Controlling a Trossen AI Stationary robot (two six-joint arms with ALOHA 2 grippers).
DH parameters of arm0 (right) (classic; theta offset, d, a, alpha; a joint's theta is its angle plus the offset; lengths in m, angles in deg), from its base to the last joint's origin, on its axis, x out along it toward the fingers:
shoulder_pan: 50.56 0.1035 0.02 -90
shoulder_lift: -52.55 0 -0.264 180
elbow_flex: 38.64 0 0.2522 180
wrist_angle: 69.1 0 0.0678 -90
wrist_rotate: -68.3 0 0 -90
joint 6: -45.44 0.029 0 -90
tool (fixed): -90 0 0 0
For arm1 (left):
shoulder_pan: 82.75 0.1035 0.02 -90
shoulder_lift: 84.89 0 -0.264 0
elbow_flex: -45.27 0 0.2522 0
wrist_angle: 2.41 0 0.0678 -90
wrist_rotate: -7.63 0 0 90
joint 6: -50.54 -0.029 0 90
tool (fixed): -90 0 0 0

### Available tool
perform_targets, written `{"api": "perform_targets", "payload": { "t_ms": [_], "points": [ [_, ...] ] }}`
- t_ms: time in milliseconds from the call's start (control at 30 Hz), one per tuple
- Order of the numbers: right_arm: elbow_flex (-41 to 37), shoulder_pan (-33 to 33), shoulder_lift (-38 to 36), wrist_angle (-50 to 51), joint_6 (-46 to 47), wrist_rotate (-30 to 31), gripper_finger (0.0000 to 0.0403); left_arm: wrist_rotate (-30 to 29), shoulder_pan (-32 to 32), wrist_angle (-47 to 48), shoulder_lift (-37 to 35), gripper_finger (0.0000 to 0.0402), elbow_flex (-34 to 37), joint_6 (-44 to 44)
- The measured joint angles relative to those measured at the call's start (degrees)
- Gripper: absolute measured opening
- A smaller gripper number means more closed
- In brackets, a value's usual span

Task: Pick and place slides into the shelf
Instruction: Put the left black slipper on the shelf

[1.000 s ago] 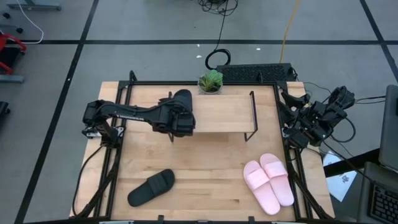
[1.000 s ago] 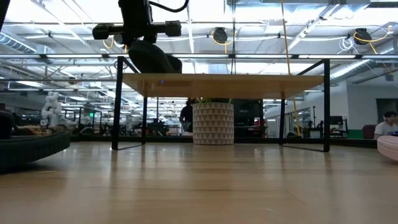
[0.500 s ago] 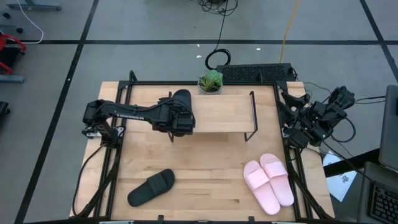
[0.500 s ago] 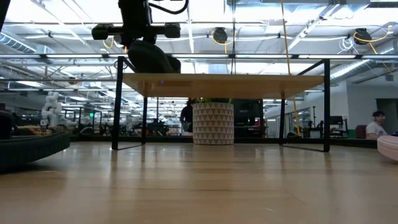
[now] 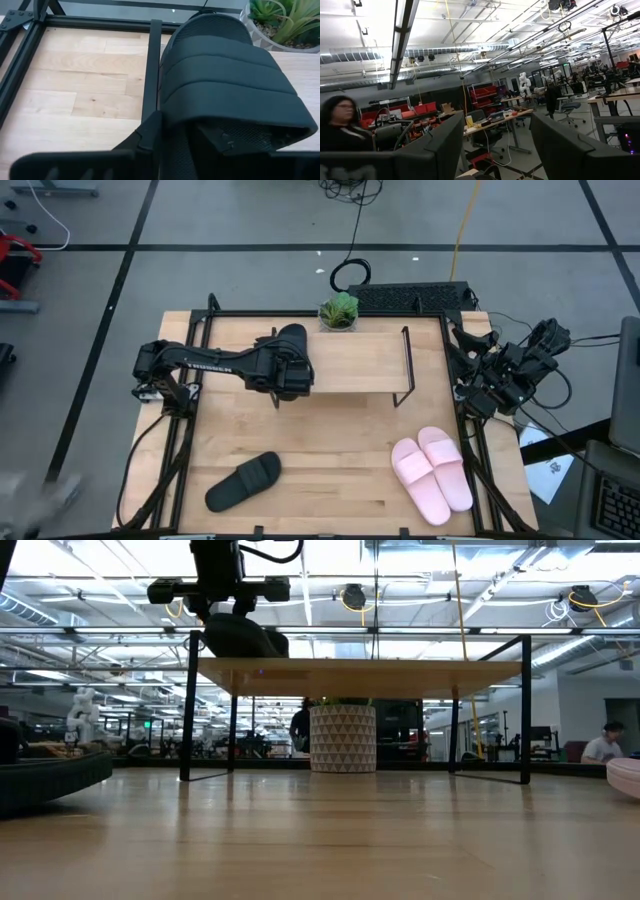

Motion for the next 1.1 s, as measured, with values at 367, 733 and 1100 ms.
{"api": "perform_targets", "payload": {
  "t_ms": [367,733,1100],
  "points": [
    [0.0,0.0,0.0,0.4,0.0,0.0,0.0219,0.0,0.0,-0.1,0.0,0.0088,0.0,-1.3],
    [0.0,0.0,0.0,0.5,0.0,0.0,0.0219,0.0,0.0,-0.2,0.0,0.0088,0.0,-4.5],
    [0.0,0.0,0.0,1.7,0.0,0.0,0.0219,0.9,0.0,-1.6,0.0,0.0088,0.0,-4.5]
  ]
}}
